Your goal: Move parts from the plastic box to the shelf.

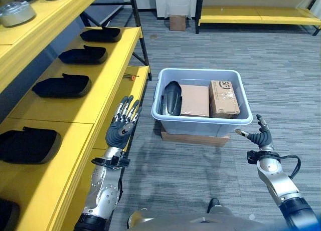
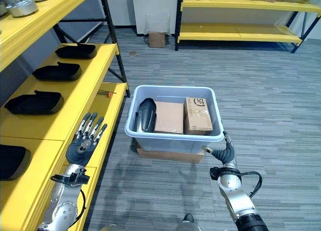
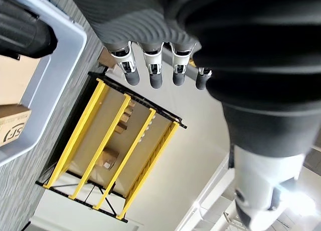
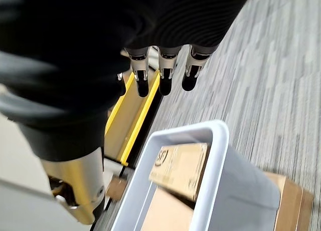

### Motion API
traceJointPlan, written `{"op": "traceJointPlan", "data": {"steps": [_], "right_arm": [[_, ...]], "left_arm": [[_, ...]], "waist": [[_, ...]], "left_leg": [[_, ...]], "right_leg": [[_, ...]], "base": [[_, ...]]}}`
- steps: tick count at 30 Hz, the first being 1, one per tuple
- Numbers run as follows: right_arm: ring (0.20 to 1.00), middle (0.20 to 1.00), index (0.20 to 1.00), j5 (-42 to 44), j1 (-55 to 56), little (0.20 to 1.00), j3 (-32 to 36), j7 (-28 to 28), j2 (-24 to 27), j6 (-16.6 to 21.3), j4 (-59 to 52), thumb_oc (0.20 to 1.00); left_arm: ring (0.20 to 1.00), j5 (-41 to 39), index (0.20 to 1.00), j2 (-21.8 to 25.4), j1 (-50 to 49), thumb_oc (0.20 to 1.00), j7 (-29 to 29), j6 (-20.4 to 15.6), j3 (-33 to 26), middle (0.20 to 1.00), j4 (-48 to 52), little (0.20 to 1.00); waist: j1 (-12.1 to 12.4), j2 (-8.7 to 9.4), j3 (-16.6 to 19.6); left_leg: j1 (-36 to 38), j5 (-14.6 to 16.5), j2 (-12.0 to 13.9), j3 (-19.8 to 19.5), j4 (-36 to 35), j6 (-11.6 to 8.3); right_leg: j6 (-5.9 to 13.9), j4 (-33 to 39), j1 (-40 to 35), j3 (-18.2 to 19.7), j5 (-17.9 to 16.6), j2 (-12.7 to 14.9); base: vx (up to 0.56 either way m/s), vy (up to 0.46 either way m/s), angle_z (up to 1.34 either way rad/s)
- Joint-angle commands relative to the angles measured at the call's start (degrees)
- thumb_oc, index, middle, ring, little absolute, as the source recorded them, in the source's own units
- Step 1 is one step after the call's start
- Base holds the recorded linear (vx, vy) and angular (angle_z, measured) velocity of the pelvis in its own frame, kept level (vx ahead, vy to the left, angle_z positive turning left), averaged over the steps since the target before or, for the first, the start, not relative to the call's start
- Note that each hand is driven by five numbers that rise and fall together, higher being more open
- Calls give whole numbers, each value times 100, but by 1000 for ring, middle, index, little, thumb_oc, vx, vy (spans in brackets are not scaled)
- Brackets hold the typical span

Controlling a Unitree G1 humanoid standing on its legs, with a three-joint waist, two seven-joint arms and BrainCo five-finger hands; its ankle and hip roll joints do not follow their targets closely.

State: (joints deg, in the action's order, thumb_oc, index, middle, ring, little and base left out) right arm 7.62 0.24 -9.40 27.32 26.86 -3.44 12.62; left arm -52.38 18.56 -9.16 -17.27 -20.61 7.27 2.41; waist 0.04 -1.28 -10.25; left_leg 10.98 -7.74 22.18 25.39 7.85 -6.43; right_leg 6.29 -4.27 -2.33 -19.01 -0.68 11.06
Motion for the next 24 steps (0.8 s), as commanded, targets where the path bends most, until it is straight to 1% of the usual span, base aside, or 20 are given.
{"op": "traceJointPlan", "data": {"steps": [1, 3, 4, 6, 7, 9, 10, 11, 12, 13, 14, 15, 16, 17, 18, 19, 20, 21, 22, 24], "right_arm": [[1000, 1000, 1000, -170, -348, 1000, 251, 288, -258, 287, -35, 1000], [1000, 1000, 1000, -242, -379, 1000, 229, 269, -237, 387, -21, 1000], [1000, 1000, 1000, -349, -419, 1000, 197, 144, -189, 469, -56, 1000], [1000, 1000, 1000, -321, -420, 1000, 119, -202, -128, 482, -116, 1000], [1000, 1000, 1000, -298, -418, 1000, 110, -266, -119, 474, -128, 1000], [1000, 1000, 1000, -215, -315, 1000, 69, -544, -62, 550, -224, 1000], [1000, 1000, 1000, -190, -296, 1000, 67, -571, -55, 570, -241, 1000], [1000, 1000, 1000, -114, -247, 1000, 74, -624, -36, 573, -288, 1000], [1000, 1000, 1000, -79, -221, 1000, 81, -651, -19, 562, -323, 1000], [1000, 1000, 1000, -10, -155, 1000, 75, -781, -6, 566, -406, 1000], [1000, 1000, 1000, 46, -128, 1000, 46, -840, -17, 584, -443, 1000], [1000, 1000, 1000, 89, -110, 1000, 13, -869, -39, 619, -439, 1000], [1000, 1000, 1000, 137, -70, 1000, -28, -927, -62, 675, -440, 1000], [1000, 1000, 1000, 190, -42, 1000, -48, -954, -78, 715, -426, 1000], [1000, 1000, 1000, 218, 9, 1000, -78, -927, -106, 742, -447, 1000], [1000, 1000, 1000, 286, 66, 1000, -98, -898, -139, 774, -475, 1000], [1000, 1000, 1000, 297, 77, 1000, -100, -894, -142, 779, -479, 1000], [1000, 1000, 1000, 411, 192, 1000, -126, -948, -229, 904, -496, 1000], [1000, 1000, 1000, 440, 214, 1000, -154, -1017, -273, 950, -494, 1000], [1000, 1000, 1000, 902, 292, 1000, -180, -1241, -392, 1058, -557, 1000]], "left_arm": [[1000, 27, 1000, 370, 186, 1000, -171, -328, 74, 1000, 325, 1000], [1000, 93, 1000, 374, 287, 1000, -161, -436, 158, 1000, 328, 1000], [1000, 159, 1000, 383, 422, 1000, -118, -594, 245, 1000, 345, 1000], [1000, 201, 1000, 407, 598, 1000, -19, -726, 295, 1000, 338, 1000], [1000, 255, 1000, 405, 624, 1000, -3, -744, 300, 1000, 331, 1000], [1000, 371, 1000, 393, 791, 1000, 212, -691, 295, 1000, 312, 1000], [1000, 374, 1000, 389, 806, 1000, 243, -674, 293, 1000, 309, 1000], [1000, 391, 1000, 380, 845, 1000, 262, -619, 277, 1000, 292, 1000], [1000, 408, 1000, 375, 866, 1000, 258, -594, 279, 1000, 276, 1000], [1000, 461, 1000, 366, 917, 1000, 308, -480, 281, 1000, 261, 1000], [1000, 605, 1000, 359, 928, 1000, 338, -477, 283, 1000, 234, 1000], [1000, 692, 1000, 363, 912, 1000, 360, -494, 274, 1000, 230, 1000], [1000, 637, 1000, 390, 852, 1000, 410, -486, 262, 1000, 273, 1000], [1000, 566, 1000, 402, 789, 1000, 440, -483, 261, 1000, 297, 1000], [1000, 582, 1000, 412, 740, 1000, 440, -479, 253, 1000, 320, 1000], [1000, 638, 1000, 426, 679, 1000, 437, -475, 230, 1000, 348, 1000], [1000, 647, 1000, 428, 668, 1000, 438, -472, 229, 1000, 354, 1000], [1000, 709, 1000, 426, 438, 1000, 335, -399, 175, 1000, 413, 1000], [1000, 672, 1000, 447, 292, 1000, 175, -250, 130, 1000, 437, 1000], [1000, 645, 1000, 490, 34, 1000, -299, -43, 46, 1000, 426, 1000]], "waist": [[19, 195, -64], [-29, 162, -94], [-103, 119, -125], [-199, 74, -154], [-211, 68, -156], [-362, 48, -132], [-381, 44, -126], [-432, 47, -99], [-467, 55, -82], [-533, 62, -46], [-552, 56, -34], [-538, 39, -40], [-498, 5, -76], [-467, -12, -101], [-433, -26, -129], [-374, -47, -170], [-369, -47, -167], [-189, -16, -216], [-103, 10, -215], [-13, 46, -57]], "left_leg": [[-485, 665, -180, -25, 211, -135], [-533, 611, -130, -5, 251, -161], [-555, 558, -80, 39, 272, -192], [-556, 481, -41, 81, 328, -221], [-558, 471, -34, 89, 340, -227], [-524, 297, 65, 261, 474, -296], [-521, 273, 82, 286, 487, -308], [-531, 115, 161, 388, 599, -370], [-551, 36, 211, 469, 694, -401], [-616, -13, 231, 631, 848, -417], [-638, 47, 121, 658, 825, -374], [-712, 99, -75, 578, 742, -309], [-828, 212, -431, 399, 520, -211], [-867, 324, -676, 302, 294, -130], [-949, 261, -809, 218, 111, -139], [-1117, 110, -870, 175, -49, -77], [-1129, 95, -885, 161, -77, -77], [-1393, 45, -1043, -407, -216, -64], [-1338, 195, -1176, -600, -349, 23], [-1000, 310, -1415, -684, -828, 125]], "right_leg": [[-169, -493, -45, 7, 477, 69], [-192, -607, 68, 28, 528, 54], [-221, -781, 235, 70, 601, 46], [-271, -958, 387, 130, 690, 30], [-281, -988, 409, 141, 707, 26], [-376, -1080, 450, 195, 828, -33], [-389, -1087, 451, 194, 844, -41], [-424, -1049, 428, 182, 867, -66], [-447, -1003, 399, 164, 870, -89], [-480, -887, 327, 114, 878, -144], [-480, -822, 295, 109, 865, -181], [-454, -744, 259, 135, 824, -205], [-396, -613, 198, 219, 738, -254], [-344, -528, 148, 265, 673, -267], [-306, -413, 72, 305, 615, -281], [-326, -305, 48, 313, 481, -311], [-322, -283, 38, 316, 469, -312], [-283, -159, -105, 473, 416, -310], [-256, -95, -173, 498, 397, -295], [-174, 209, -341, 439, 297, -323]], "base": [[103, -114, -18], [67, -83, -25], [86, -86, -17], [116, -96, -8], [129, -97, -16], [136, -89, -11], [127, -75, 4], [89, -62, 9], [130, -87, 15], [109, -58, 20], [112, -27, 35], [92, 42, 39], [98, 95, 28], [99, 121, 10], [27, 124, -6], [-2, 77, -18], [38, 131, -22], [96, 160, -33], [116, 251, -32], [87, 274, -95]]}}
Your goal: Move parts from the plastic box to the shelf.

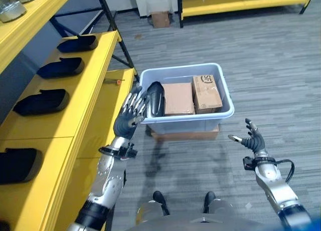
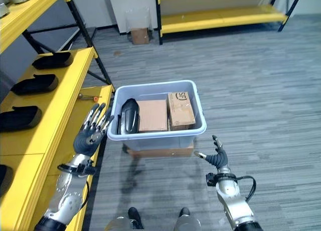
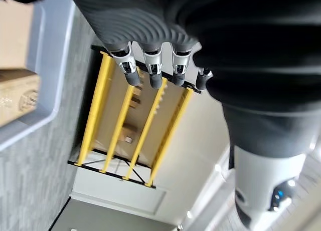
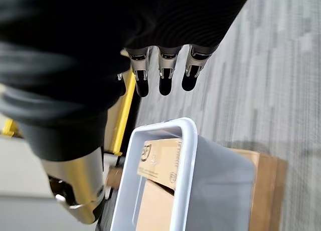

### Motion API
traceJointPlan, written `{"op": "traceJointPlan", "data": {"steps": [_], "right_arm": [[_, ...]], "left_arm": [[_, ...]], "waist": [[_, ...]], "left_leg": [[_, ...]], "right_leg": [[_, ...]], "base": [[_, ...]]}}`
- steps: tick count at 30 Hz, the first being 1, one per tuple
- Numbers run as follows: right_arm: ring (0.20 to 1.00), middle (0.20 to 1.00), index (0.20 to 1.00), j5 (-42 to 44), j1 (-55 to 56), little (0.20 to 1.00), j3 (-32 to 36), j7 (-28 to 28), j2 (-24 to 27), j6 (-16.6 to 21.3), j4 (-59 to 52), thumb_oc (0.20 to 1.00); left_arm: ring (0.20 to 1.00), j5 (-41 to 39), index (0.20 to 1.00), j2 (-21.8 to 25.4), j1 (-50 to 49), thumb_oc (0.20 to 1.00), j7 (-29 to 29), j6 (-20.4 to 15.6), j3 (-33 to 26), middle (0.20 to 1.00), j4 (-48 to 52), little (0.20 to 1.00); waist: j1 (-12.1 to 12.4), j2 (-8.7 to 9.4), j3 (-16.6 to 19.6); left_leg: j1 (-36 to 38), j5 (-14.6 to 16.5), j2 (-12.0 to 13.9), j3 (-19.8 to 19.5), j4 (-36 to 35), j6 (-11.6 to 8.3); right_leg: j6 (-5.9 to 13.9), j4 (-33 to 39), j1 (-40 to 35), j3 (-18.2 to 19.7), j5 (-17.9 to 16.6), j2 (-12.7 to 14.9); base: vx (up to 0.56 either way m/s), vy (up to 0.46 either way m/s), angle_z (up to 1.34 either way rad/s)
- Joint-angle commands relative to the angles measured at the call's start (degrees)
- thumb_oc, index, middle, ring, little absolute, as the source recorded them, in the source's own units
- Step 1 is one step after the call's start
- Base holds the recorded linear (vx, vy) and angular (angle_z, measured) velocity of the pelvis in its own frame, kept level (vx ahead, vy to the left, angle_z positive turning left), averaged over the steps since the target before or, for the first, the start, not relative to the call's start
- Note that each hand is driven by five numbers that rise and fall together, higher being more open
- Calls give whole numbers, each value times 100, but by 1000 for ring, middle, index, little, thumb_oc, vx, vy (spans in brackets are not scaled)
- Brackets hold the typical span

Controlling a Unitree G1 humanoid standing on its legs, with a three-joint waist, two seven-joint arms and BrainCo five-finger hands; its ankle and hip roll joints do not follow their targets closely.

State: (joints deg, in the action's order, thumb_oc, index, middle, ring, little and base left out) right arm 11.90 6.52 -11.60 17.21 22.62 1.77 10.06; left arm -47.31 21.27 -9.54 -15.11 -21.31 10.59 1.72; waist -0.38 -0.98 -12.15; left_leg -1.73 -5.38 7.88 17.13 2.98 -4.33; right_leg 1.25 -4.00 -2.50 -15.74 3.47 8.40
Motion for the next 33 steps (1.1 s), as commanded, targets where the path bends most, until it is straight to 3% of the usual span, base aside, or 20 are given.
{"op": "traceJointPlan", "data": {"steps": [1, 4, 18, 20, 23, 27, 30, 33], "right_arm": [[1000, 1000, 1000, 484, -332, 1000, 41, -242, 29, 541, -300, 1000], [1000, 1000, 1000, 478, -363, 1000, -18, -479, -131, 659, -252, 1000], [1000, 1000, 1000, 535, -708, 1000, -86, -392, -263, 591, -261, 1000], [1000, 1000, 1000, 611, -757, 1000, -54, -278, -259, 543, -256, 1000], [1000, 1000, 1000, 654, -890, 1000, -9, -160, -251, 500, -267, 1000], [1000, 1000, 1000, 460, -1057, 1000, -28, 9, -358, 501, -246, 1000], [1000, 1000, 1000, 402, -1145, 1000, -128, -52, -377, 493, -278, 1000], [1000, 1000, 1000, 318, -1159, 1000, -204, -56, -460, 519, -280, 1000]], "left_arm": [[1000, 148, 1000, 222, 63, 1000, -518, 27, -289, 1000, 493, 1000], [1000, 394, 1000, 290, 33, 1000, -486, -1, -363, 1000, 268, 1000], [1000, 509, 1000, 349, 345, 1000, -593, 165, -160, 1000, 33, 1000], [1000, 583, 1000, 366, 372, 1000, -644, 153, -156, 1000, -19, 1000], [1000, 607, 1000, 412, 420, 1000, -557, 131, -150, 1000, -92, 1000], [1000, 723, 1000, 404, 423, 1000, -494, 141, -171, 1000, -78, 1000], [1000, 596, 1000, 401, 476, 1000, -171, 52, -134, 1000, -79, 1000], [1000, 587, 1000, 303, 573, 1000, 1, -4, 46, 1000, -78, 1000]], "waist": [[33, 16, 143], [64, 54, 305], [210, 180, 368], [248, 196, 352], [322, 202, 263], [445, 158, 131], [301, 278, 30], [217, 395, 8]], "left_leg": [[281, 75, 10, 141, -356, -81], [657, 185, -197, 154, -719, 76], [835, 419, -431, 185, -770, 348], [849, 447, -463, 203, -752, 407], [936, 492, -547, 256, -747, 552], [1065, 629, -624, 273, -735, 706], [1210, 757, -641, 171, -654, 600], [1300, 899, -659, 194, -608, 549]], "right_leg": [[332, 191, -325, 114, -123, -59], [414, 329, -377, 93, -235, -64], [547, 50, -315, 52, -204, 46], [555, -144, -288, 6, -158, 65], [669, -1031, -57, -197, -190, 149], [871, -2273, 584, -506, -560, 478], [875, -903, 559, -197, -802, 254], [1021, -2, 592, -71, -1375, 410]], "base": [[66, 189, -87], [72, 257, -3], [-13, 118, 3], [-73, 133, 3], [-73, 170, -1], [-43, 87, -20], [60, -96, -9], [176, -149, 10]]}}
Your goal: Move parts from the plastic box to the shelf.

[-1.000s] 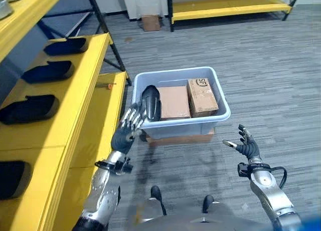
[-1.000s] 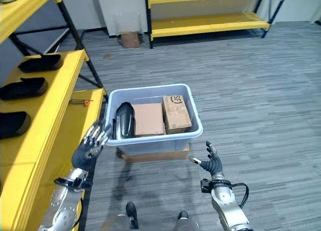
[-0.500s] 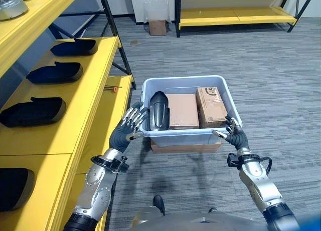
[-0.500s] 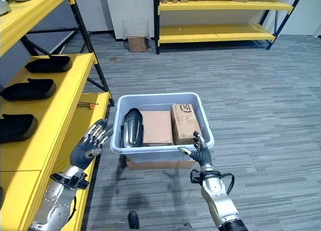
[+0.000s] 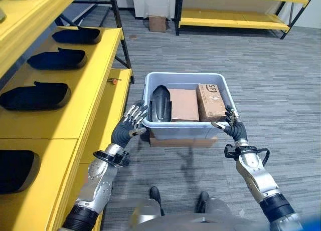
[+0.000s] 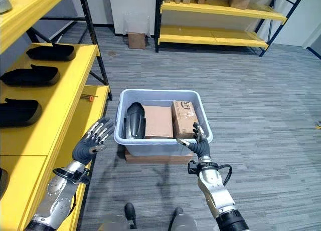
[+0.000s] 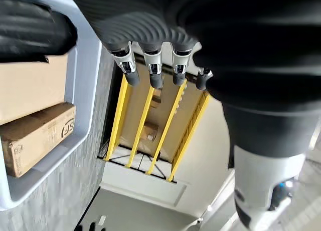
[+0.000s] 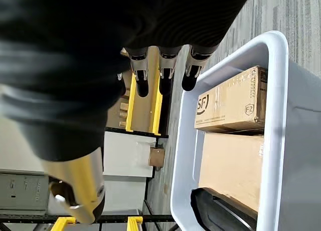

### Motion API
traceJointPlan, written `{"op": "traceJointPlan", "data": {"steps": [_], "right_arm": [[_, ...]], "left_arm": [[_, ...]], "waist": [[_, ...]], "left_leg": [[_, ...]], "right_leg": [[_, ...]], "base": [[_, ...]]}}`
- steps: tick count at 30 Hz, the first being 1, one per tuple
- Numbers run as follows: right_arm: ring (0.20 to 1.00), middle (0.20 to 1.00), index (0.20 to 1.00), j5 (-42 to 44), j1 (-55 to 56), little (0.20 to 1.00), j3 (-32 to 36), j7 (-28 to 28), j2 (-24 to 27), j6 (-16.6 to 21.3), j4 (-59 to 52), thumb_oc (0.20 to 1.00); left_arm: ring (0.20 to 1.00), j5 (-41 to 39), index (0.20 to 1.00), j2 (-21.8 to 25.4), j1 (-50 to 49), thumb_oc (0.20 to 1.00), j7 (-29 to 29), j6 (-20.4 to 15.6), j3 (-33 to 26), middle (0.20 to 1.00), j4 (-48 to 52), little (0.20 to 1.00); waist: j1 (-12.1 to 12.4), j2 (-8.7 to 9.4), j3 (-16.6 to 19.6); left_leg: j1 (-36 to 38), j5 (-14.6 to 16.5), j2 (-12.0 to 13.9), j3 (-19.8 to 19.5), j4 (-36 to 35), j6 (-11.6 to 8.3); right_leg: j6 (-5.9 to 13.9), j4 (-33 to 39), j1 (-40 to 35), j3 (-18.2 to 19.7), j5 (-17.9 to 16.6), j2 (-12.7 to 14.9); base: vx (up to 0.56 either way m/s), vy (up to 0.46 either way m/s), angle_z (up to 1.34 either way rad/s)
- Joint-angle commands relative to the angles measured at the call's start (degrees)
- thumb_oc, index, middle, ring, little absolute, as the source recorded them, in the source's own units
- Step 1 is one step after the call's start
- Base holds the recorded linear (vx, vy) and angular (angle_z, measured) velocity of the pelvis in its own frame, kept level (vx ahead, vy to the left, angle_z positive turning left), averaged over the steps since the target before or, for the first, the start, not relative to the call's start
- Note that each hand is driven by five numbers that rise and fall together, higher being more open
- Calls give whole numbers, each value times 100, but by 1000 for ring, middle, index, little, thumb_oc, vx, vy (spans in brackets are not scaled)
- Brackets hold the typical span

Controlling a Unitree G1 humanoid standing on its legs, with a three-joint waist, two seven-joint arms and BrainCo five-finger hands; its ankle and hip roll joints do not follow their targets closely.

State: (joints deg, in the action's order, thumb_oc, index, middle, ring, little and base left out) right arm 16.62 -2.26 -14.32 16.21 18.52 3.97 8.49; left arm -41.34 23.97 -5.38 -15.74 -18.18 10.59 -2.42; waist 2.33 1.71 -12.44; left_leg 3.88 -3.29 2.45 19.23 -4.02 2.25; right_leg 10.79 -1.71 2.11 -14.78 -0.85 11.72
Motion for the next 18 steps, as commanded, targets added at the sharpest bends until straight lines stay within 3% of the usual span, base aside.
{"op": "traceJointPlan", "data": {"steps": [1, 3, 9, 18], "right_arm": [[1000, 1000, 1000, -184, -331, 1000, 41, 88, -138, 297, 0, 1000], [1000, 1000, 1000, -198, -345, 1000, 32, 101, -159, 274, 17, 1000], [1000, 1000, 1000, -265, -198, 1000, 12, 186, 12, 218, -147, 1000], [1000, 1000, 1000, -420, -211, 1000, 1, 213, 215, 320, 7, 1000]], "left_arm": [[1000, 87, 1000, -10, 174, 1000, -7, -308, 215, 1000, 312, 1000], [1000, 115, 1000, -7, 173, 1000, -4, -298, 299, 1000, 342, 1000], [1000, 75, 1000, 85, 86, 1000, -40, -191, 478, 1000, 475, 1000], [1000, -251, 1000, 32, -133, 1000, -305, -194, 436, 1000, 467, 1000]], "waist": [[-49, 175, 2], [-65, 190, -12], [-115, 191, 44], [-45, 91, 258]], "left_leg": [[912, 814, -94, 33, 107, -155], [950, 856, -85, 30, 140, -146], [900, 864, 21, 206, 325, -198], [700, 946, 392, 416, 674, -394]], "right_leg": [[207, 265, 228, -292, -1327, 316], [241, 310, 286, -276, -1420, 373], [150, 249, 32, -478, -1152, 269], [-311, -162, -420, -772, -158, -36]], "base": [[238, -169, 8], [244, -167, 17], [180, -125, 24], [265, -117, 3]]}}
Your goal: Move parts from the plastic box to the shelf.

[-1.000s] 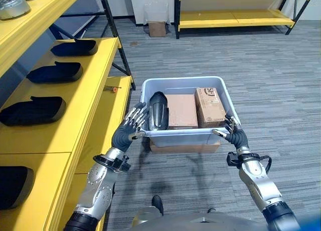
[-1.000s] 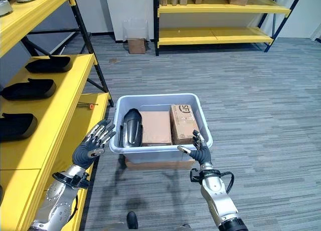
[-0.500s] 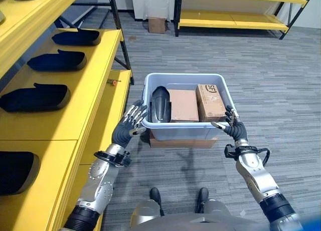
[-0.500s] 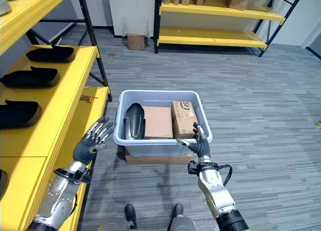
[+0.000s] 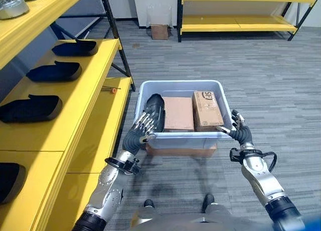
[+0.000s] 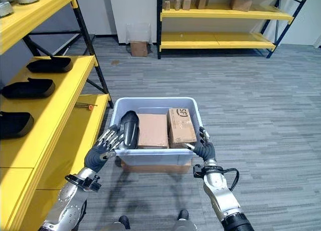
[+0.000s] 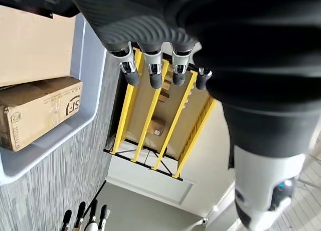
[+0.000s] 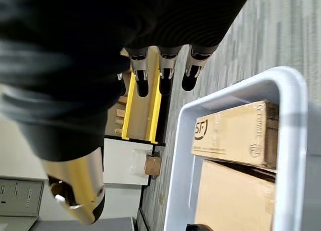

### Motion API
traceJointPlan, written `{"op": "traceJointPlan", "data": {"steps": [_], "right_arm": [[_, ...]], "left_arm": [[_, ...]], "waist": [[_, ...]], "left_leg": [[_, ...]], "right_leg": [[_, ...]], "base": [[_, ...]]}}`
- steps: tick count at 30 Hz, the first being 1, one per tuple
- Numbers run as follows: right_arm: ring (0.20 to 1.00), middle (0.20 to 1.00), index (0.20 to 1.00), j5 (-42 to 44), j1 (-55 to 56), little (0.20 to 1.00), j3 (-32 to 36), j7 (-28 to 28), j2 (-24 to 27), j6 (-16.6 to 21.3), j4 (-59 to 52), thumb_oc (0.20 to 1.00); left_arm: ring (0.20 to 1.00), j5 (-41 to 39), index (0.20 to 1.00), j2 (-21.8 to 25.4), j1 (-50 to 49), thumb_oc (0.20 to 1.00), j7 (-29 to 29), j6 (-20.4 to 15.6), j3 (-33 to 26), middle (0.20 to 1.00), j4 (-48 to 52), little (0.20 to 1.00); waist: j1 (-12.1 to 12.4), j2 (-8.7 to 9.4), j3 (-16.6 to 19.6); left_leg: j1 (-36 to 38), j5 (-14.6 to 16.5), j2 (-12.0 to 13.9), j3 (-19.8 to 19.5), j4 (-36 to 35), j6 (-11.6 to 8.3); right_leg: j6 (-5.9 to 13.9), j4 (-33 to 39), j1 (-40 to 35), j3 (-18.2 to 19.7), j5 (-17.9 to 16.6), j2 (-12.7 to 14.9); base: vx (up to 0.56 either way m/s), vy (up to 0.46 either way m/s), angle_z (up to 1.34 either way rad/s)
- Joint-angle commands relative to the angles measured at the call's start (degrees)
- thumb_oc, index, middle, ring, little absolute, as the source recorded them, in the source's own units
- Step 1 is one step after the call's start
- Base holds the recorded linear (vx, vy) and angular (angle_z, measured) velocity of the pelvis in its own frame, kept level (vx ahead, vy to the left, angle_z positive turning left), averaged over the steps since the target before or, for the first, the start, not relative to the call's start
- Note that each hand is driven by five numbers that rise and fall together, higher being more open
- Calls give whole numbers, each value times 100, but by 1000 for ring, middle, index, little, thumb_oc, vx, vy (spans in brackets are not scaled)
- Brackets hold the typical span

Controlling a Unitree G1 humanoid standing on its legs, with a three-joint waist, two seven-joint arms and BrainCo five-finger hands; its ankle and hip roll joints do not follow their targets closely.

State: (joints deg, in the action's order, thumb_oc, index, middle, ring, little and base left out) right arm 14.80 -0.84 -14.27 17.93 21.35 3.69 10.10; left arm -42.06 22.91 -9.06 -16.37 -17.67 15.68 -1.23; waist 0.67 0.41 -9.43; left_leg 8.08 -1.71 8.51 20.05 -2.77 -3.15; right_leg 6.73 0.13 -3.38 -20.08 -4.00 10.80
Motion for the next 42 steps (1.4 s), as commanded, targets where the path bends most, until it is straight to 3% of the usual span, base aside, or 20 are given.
{"op": "traceJointPlan", "data": {"steps": [1, 4, 7, 8, 11, 12, 13, 15, 16, 18, 20, 24, 34, 42], "right_arm": [[1000, 1000, 1000, -248, -357, 1000, -5, 49, -61, 354, -153, 1000], [1000, 1000, 1000, -244, -427, 1000, -12, 45, 12, 429, -135, 1000], [1000, 1000, 1000, -177, -460, 1000, 4, -160, 109, 438, -153, 1000], [1000, 1000, 1000, -112, -376, 1000, 25, -299, 209, 463, -195, 1000], [1000, 1000, 1000, -118, -325, 1000, -7, -379, 244, 578, -166, 1000], [1000, 1000, 1000, -90, -357, 1000, -40, -435, 248, 664, -116, 1000], [1000, 1000, 1000, -112, -353, 1000, -70, -442, 257, 586, -191, 1000], [1000, 1000, 1000, -88, -304, 1000, -79, -451, 277, 505, -285, 1000], [1000, 1000, 1000, -74, -252, 1000, -85, -452, 291, 408, -344, 1000], [1000, 1000, 1000, -19, -207, 1000, -83, -431, 304, 356, -372, 1000], [1000, 1000, 1000, 72, -168, 1000, -80, -424, 308, 353, -240, 1000], [1000, 1000, 1000, 107, -55, 1000, 98, -389, 226, 360, -121, 1000], [1000, 1000, 1000, 83, -13, 1000, 202, -508, 118, 388, -212, 1000], [1000, 1000, 1000, -198, -353, 1000, 294, 306, 253, 1210, -724, 1000]], "left_arm": [[1000, -195, 1000, 137, 233, 1000, -255, -242, -75, 1000, 347, 1000], [1000, -100, 1000, 164, 279, 1000, -337, -360, -33, 1000, 284, 1000], [1000, -191, 1000, 202, 409, 1000, -306, -483, -47, 1000, 182, 1000], [1000, -133, 1000, 161, 530, 1000, -290, -581, -76, 1000, 69, 1000], [1000, -149, 1000, 89, 593, 1000, -233, -557, -157, 1000, 11, 1000], [1000, -191, 1000, 27, 582, 1000, -253, -565, -221, 1000, -22, 1000], [1000, -229, 1000, 5, 550, 1000, -191, -480, -260, 1000, 25, 1000], [1000, -208, 1000, -6, 523, 1000, -141, -416, -273, 1000, 80, 1000], [1000, -251, 1000, -3, 488, 1000, -159, -396, -280, 1000, 100, 1000], [1000, -287, 1000, -14, 454, 1000, -225, -388, -291, 1000, 93, 1000], [1000, -302, 1000, 27, 396, 1000, -329, -372, -284, 1000, 67, 1000], [1000, -308, 1000, 77, 410, 1000, -443, -249, -250, 1000, 81, 1000], [1000, -232, 1000, 222, 189, 1000, -323, -495, -333, 1000, 204, 1000], [1000, 497, 1000, 432, 780, 1000, 695, -1002, -436, 1000, 428, 1000]], "waist": [[121, 216, -45], [103, 170, -90], [12, 131, -143], [-34, 112, -167], [-29, 55, -268], [-63, -5, -292], [-88, -98, -253], [-102, -143, -244], [-134, -146, -244], [-155, -139, -254], [-176, -143, -284], [-184, -177, -315], [-35, -174, -458], [124, -138, -859]], "left_leg": [[264, 790, -197, 337, 574, 140], [42, 837, -22, 369, 899, 85], [-101, 1170, 19, 504, 1586, 114], [-475, 699, 334, 656, 2742, -141], [-1003, 169, 559, 396, 3396, -351], [-1011, 0, 729, 447, 3025, -372], [-850, -289, 823, 405, 2117, -446], [-828, -739, 1042, 292, 1409, -563], [-861, -1008, 1261, 290, 1139, -647], [-866, -1114, 1356, 298, 1032, -686], [-655, -622, 1246, 453, 864, -594], [-490, -194, 901, 401, 804, -449], [-560, -24, 509, 96, 728, -160], [-1070, 20, 478, -52, 880, -130]], "right_leg": [[80, -373, 132, -246, 186, 46], [-69, -666, 241, -218, 455, -40], [-228, -1088, 524, -252, 699, -35], [-500, -1112, 507, -363, 951, -158], [-653, -1062, 422, -204, 1056, -312], [-665, -1055, 356, -91, 1136, -367], [-601, -1088, 315, -26, 1157, -346], [-553, -1138, 291, 61, 1160, -290], [-533, -1198, 274, 102, 1192, -225], [-526, -1279, 265, 121, 1239, -166], [-429, -1799, 369, 20, 1407, 143], [-303, -2045, 458, 28, 1371, 238], [-119, -1752, 512, 317, 1023, 211], [-45, -1722, 837, 380, 984, 191]], "base": [[252, -137, 4], [243, -168, 1], [203, -194, 3], [180, -238, 12], [167, -93, -3], [279, 290, -37], [262, 367, -50], [182, 363, -23], [142, 306, -9], [106, 251, -7], [132, 379, -20], [73, 226, 5], [33, 125, 20], [-91, 31, 5]]}}
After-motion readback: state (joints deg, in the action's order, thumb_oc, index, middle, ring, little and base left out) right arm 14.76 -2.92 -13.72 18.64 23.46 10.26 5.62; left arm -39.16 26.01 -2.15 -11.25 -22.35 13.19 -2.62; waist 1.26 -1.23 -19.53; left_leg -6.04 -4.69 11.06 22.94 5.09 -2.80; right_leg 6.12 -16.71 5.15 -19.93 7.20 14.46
